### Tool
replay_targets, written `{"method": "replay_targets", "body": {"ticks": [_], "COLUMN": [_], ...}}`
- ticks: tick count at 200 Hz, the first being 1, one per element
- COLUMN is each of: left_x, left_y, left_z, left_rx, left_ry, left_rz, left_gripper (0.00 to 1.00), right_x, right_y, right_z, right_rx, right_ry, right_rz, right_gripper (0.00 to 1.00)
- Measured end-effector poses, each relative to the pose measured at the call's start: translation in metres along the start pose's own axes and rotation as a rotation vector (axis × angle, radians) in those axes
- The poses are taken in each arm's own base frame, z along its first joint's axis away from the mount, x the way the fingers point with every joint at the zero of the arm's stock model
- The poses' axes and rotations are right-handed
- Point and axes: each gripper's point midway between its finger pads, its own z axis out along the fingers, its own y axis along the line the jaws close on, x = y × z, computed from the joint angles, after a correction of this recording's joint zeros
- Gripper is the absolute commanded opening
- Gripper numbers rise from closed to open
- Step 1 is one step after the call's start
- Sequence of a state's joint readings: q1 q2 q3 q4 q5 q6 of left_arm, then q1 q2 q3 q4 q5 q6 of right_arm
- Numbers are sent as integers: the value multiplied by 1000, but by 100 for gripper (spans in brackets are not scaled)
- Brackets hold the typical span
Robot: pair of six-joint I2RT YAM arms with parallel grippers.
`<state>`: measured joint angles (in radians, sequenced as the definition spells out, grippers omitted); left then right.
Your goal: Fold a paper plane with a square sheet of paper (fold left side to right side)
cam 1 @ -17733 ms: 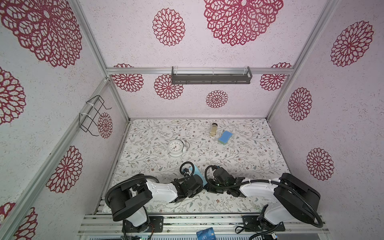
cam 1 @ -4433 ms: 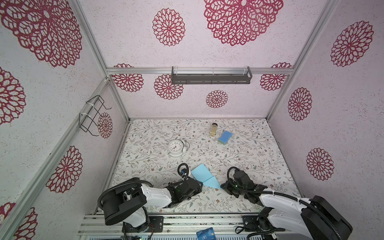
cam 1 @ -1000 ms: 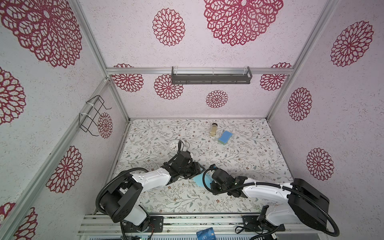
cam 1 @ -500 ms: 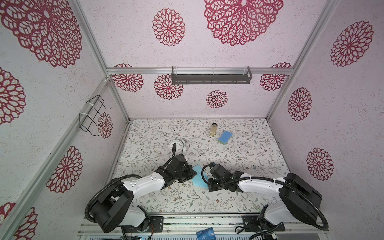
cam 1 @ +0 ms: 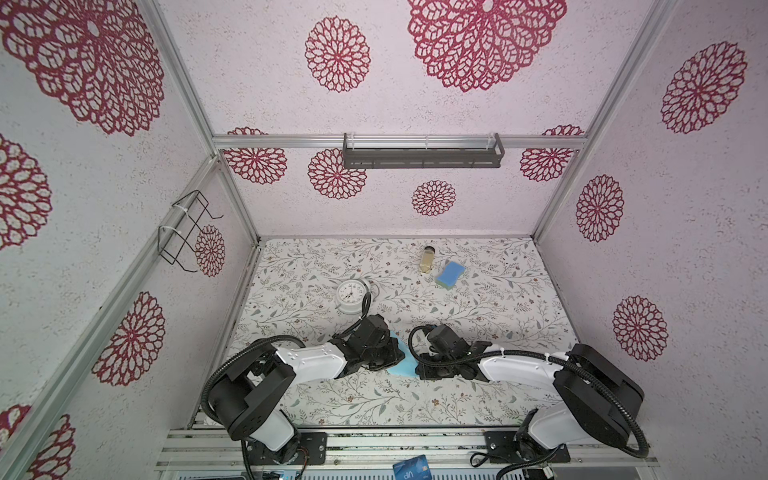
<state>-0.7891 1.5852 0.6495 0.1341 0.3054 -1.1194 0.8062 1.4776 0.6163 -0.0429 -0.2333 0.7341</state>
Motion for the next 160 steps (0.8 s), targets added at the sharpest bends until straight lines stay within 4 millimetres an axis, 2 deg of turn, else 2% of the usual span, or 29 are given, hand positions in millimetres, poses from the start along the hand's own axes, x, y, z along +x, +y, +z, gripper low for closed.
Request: {"method": "replay_targets", "body": {"ticks": [44,80,129,160], "left_x": [10,19,23,22], "left_y": [-2,14,26,26], "left_z": [6,7,14,15], "left_rx": [12,-10,-38,-37], "left_ry": [13,19,25,21], "left_rz": [4,-22,-34,-31], "left_gripper": [0,0,0,0], "right_x": [0,-2,-5,-7], "right_y": [1,5,9,14], "right_z": [-3,-8,-14,-23], "right_rx": [-9,-22,-38,-53], "right_ry": [-5,-20,-38,-55], "right_rz": [-2,-5,-16,-41], "right_gripper": [0,0,21,34]}}
